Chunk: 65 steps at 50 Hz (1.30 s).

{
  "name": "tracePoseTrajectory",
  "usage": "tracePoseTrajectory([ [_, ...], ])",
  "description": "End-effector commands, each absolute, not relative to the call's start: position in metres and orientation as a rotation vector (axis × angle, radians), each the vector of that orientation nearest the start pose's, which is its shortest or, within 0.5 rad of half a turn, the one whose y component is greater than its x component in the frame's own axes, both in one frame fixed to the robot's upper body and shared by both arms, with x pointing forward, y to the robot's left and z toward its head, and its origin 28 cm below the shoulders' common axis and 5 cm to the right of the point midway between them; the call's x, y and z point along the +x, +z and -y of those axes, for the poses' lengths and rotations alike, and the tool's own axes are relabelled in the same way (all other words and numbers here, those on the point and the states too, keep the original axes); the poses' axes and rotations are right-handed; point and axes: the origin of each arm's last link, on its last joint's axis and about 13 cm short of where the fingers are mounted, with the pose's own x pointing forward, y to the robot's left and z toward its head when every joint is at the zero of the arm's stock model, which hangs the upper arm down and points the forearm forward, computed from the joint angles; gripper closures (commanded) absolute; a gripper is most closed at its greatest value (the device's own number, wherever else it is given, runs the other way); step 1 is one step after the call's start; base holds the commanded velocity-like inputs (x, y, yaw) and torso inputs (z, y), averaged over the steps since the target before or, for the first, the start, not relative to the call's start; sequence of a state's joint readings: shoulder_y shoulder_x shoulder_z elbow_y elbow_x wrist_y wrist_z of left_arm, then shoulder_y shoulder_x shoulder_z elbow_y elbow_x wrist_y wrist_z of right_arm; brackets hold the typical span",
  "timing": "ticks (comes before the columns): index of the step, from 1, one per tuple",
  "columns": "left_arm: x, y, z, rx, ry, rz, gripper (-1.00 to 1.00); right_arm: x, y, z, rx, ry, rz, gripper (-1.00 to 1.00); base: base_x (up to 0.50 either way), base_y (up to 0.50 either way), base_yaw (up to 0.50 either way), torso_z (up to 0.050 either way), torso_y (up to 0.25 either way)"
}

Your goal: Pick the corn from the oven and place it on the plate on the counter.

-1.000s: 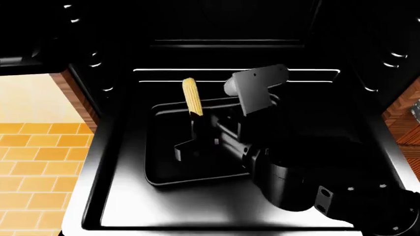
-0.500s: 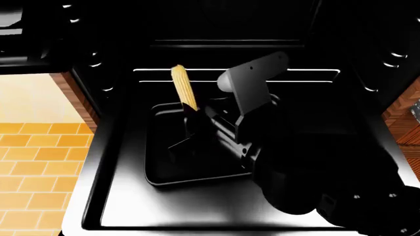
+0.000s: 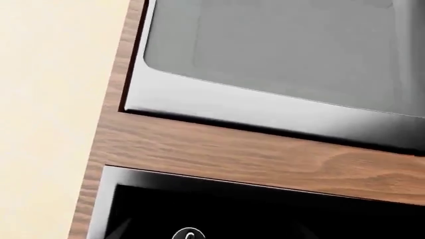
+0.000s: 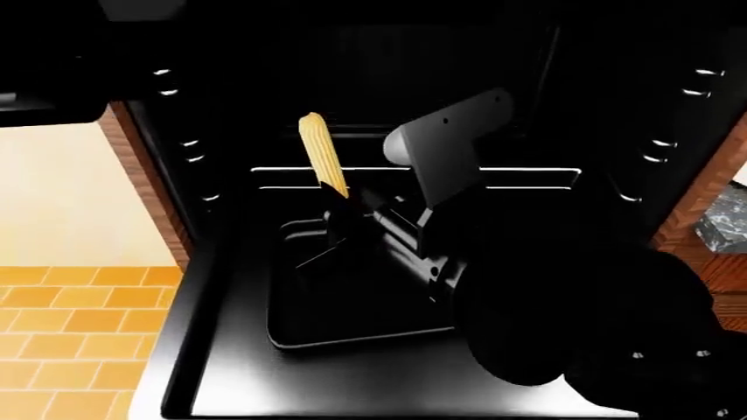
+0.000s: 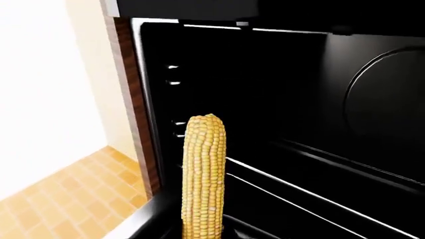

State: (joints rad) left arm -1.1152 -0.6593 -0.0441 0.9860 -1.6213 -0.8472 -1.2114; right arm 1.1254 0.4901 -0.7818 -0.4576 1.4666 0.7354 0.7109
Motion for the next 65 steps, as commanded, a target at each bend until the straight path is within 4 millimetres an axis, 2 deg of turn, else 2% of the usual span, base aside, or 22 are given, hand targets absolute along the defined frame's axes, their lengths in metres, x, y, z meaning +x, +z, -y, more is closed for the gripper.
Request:
tracePoseTrajectory([
  [1,0.1462,0.3276,-0.2153,-0.166,-0.088,0.678,-1.00,0.2383,0.2547,0.0340,-0.043,0.651,-0.053,1.00,0.01,0.00,0.00,0.000,0.250],
  [11,0.1459,0.3261,-0.2160,-0.165,-0.082,0.675,-1.00,0.2382,0.2598,0.0353,-0.020,0.634,0.013,1.00,0.00,0.00,0.00,0.000,0.250],
  [12,0.1445,0.3263,-0.2156,-0.146,-0.081,0.715,-1.00,0.2378,0.2605,0.0354,-0.006,0.638,0.022,1.00,0.00,0.00,0.00,0.000,0.250],
  [22,0.1453,0.3249,-0.2152,-0.135,-0.077,0.697,-1.00,0.2403,0.2582,0.0376,0.031,0.620,-0.012,1.00,-0.02,0.00,0.00,0.000,-0.002],
  [49,0.1437,0.3221,-0.2133,-0.127,-0.099,0.692,-1.00,0.2374,0.2606,0.0358,0.071,0.673,-0.029,1.00,-0.41,-0.38,0.00,0.000,0.000],
  [54,0.1438,0.3212,-0.2137,-0.127,-0.101,0.691,-1.00,0.2371,0.2603,0.0362,0.073,0.675,-0.025,1.00,0.06,-0.50,0.00,0.000,0.000],
  [65,0.1438,0.3202,-0.2134,-0.128,-0.102,0.692,-1.00,0.2371,0.2599,0.0362,0.079,0.676,-0.021,1.00,0.48,-0.22,0.00,0.000,0.000],
])
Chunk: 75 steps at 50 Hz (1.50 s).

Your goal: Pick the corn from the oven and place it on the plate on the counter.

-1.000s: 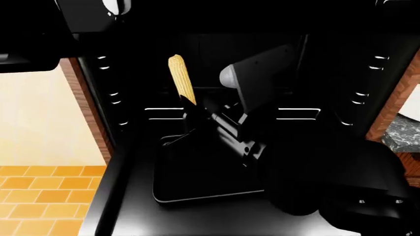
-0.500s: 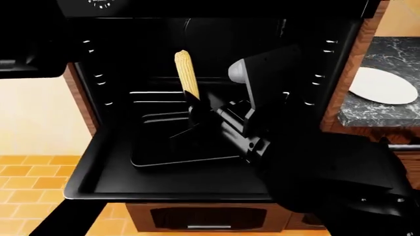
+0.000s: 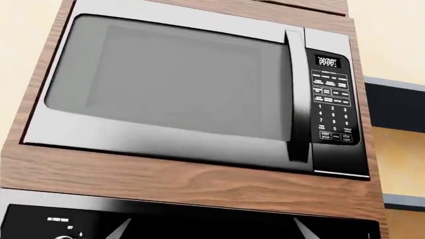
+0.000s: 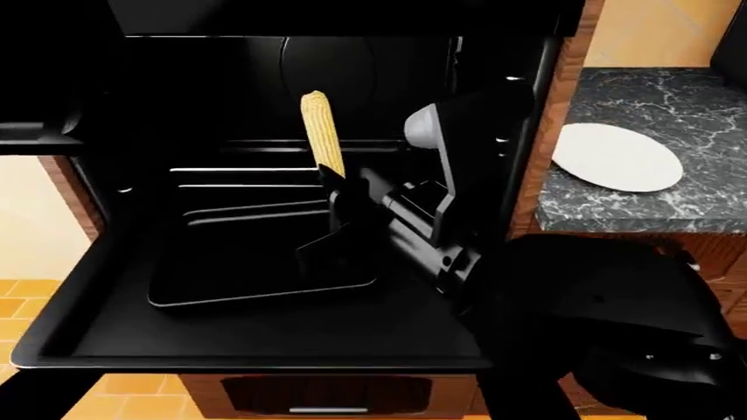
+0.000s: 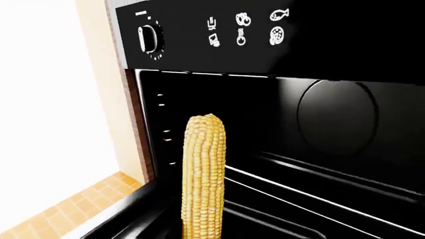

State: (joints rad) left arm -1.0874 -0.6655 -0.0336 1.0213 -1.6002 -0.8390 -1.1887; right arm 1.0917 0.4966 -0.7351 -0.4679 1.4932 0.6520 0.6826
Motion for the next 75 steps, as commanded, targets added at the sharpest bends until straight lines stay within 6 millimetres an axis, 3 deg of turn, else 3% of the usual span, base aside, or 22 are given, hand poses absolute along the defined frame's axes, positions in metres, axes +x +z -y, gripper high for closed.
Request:
tracePoseTrajectory([
  [1,0.1439,0.3204,-0.2134,-0.127,-0.102,0.692,-1.00,0.2372,0.2607,0.0362,0.079,0.676,-0.018,1.00,0.50,-0.13,0.00,0.000,0.000],
  [8,0.1433,0.3215,-0.2131,-0.125,-0.102,0.695,-1.00,0.2369,0.2611,0.0362,0.077,0.679,-0.018,1.00,0.32,-0.37,0.00,0.000,0.000],
  [75,0.1441,0.3199,-0.2129,-0.120,-0.100,0.683,-1.00,0.2367,0.2620,0.0353,0.084,0.694,-0.002,1.00,-0.08,-0.50,0.00,0.000,0.000],
])
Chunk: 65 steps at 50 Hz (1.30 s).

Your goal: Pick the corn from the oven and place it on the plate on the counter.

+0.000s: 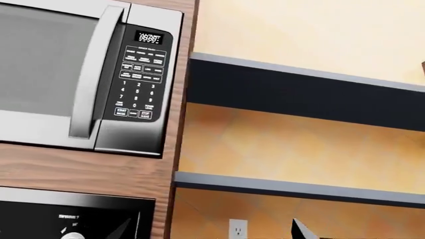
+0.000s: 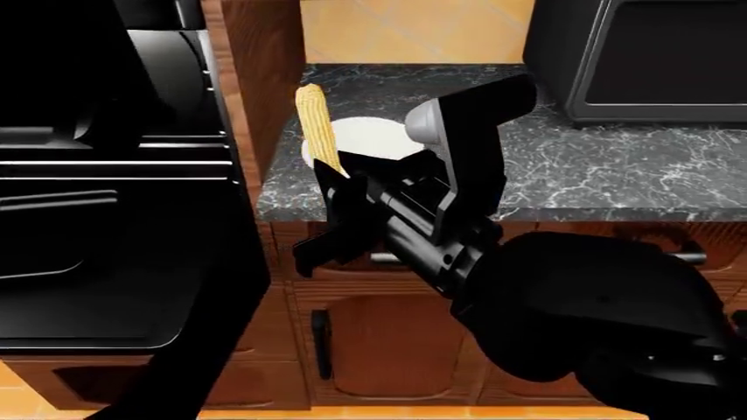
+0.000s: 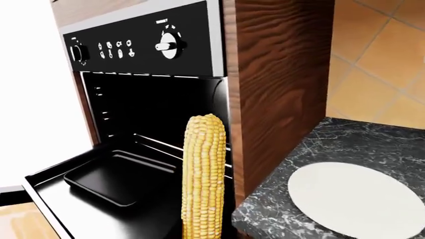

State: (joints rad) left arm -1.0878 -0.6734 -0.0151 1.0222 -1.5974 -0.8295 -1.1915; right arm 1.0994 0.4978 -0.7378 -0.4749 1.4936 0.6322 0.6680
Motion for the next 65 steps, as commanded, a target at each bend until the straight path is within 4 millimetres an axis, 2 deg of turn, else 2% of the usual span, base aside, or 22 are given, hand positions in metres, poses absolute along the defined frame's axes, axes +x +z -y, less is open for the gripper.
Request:
tracePoseTrajectory([
  [1,0.1442,0.3195,-0.2128,-0.120,-0.100,0.682,-1.00,0.2365,0.2622,0.0353,0.088,0.693,-0.003,1.00,-0.04,-0.50,0.00,0.000,0.000],
  [38,0.1435,0.3196,-0.2116,-0.117,-0.108,0.679,-1.00,0.2353,0.2615,0.0335,0.071,0.706,-0.007,1.00,-0.06,-0.50,0.00,0.000,0.000],
  [40,0.1434,0.3197,-0.2115,-0.116,-0.109,0.680,-1.00,0.2350,0.2646,0.0340,0.117,0.693,0.026,1.00,-0.06,-0.42,0.00,0.000,0.000],
  [46,0.1434,0.3196,-0.2114,-0.116,-0.109,0.679,-1.00,0.2359,0.2655,0.0350,0.084,0.663,0.045,1.00,0.00,0.00,0.00,0.000,0.000],
  [65,0.1428,0.3205,-0.2110,-0.118,-0.113,0.682,-1.00,0.2346,0.2645,0.0359,0.071,0.668,0.038,1.00,0.02,0.00,0.50,0.000,0.000],
])
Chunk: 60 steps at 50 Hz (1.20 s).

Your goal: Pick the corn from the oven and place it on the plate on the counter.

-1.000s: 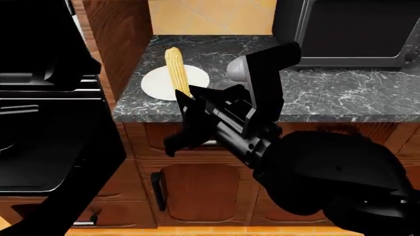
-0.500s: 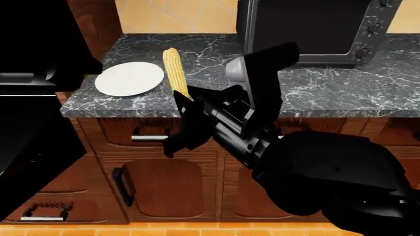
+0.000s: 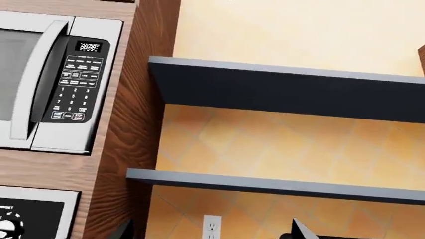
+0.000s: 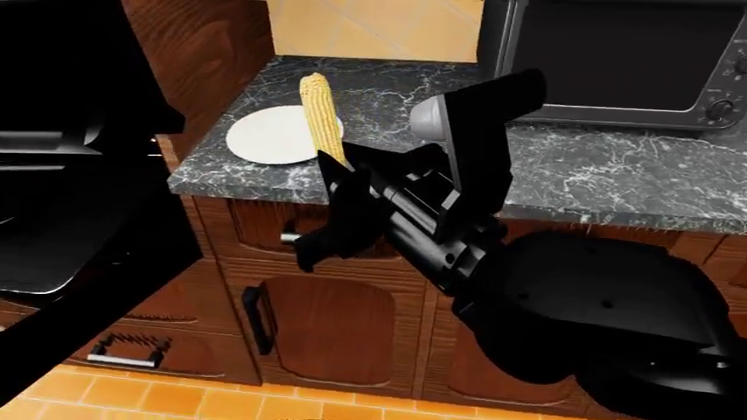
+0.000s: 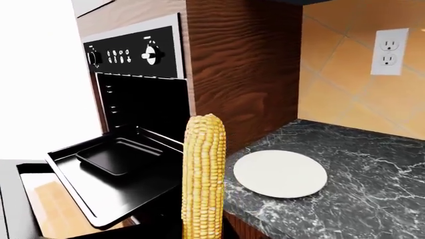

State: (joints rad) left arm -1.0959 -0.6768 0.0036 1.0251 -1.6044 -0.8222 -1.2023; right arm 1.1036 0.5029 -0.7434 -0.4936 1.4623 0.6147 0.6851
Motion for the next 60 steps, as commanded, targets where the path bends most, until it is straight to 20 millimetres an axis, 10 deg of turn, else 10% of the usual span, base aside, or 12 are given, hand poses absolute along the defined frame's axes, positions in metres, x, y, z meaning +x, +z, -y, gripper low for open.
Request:
tracePoseTrajectory([
  [1,0.1429,0.3206,-0.2110,-0.118,-0.113,0.682,-1.00,0.2346,0.2645,0.0359,0.071,0.668,0.038,1.00,0.04,0.00,0.50,0.000,0.000],
  [33,0.1430,0.3194,-0.2110,-0.122,-0.114,0.679,-1.00,0.2370,0.2626,0.0368,0.095,0.647,0.023,1.00,0.02,0.00,0.28,0.000,0.000],
  [60,0.1416,0.3194,-0.2094,-0.125,-0.126,0.681,-1.00,0.2351,0.2579,0.0365,0.080,0.655,-0.013,1.00,0.51,-0.05,0.00,0.000,0.001],
])
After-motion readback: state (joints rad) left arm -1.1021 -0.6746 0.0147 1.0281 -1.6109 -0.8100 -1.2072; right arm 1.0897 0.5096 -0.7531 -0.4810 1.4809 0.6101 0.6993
